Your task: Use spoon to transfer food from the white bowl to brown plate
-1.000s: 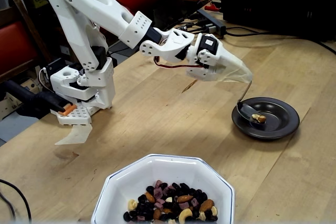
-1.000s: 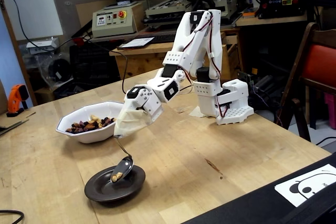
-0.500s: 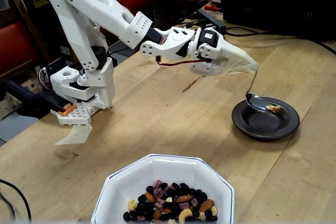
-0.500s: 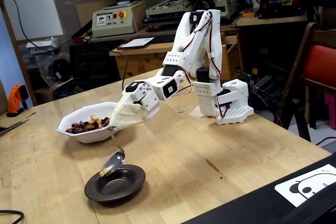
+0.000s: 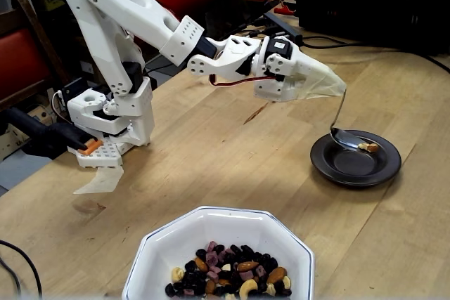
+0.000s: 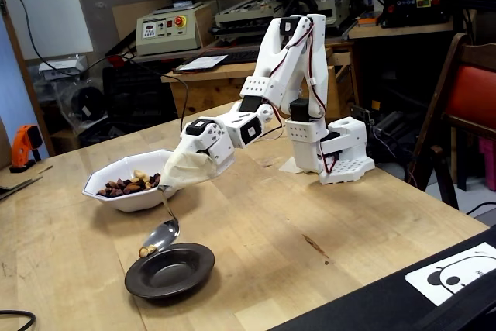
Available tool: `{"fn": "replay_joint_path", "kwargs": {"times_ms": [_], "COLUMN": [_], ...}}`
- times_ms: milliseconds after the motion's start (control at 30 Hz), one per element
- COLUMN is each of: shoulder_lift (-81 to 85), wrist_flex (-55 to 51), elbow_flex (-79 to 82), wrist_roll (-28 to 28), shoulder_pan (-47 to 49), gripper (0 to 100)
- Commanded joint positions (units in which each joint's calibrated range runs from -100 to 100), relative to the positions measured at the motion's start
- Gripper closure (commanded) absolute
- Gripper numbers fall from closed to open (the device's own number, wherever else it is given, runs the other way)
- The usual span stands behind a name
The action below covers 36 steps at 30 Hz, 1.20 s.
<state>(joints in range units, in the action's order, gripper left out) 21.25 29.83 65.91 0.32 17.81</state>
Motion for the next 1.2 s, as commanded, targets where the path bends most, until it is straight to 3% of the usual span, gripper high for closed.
{"fn": "replay_joint_path", "kwargs": {"times_ms": [0,1167], "shoulder_lift": [0.6,0.7], "wrist_flex": [1.5,1.5], "elbow_flex": [-3.4,-3.3], "wrist_roll": [0.9,1.5], "shoulder_pan": [-0.6,0.2], "gripper": [95,95]}}
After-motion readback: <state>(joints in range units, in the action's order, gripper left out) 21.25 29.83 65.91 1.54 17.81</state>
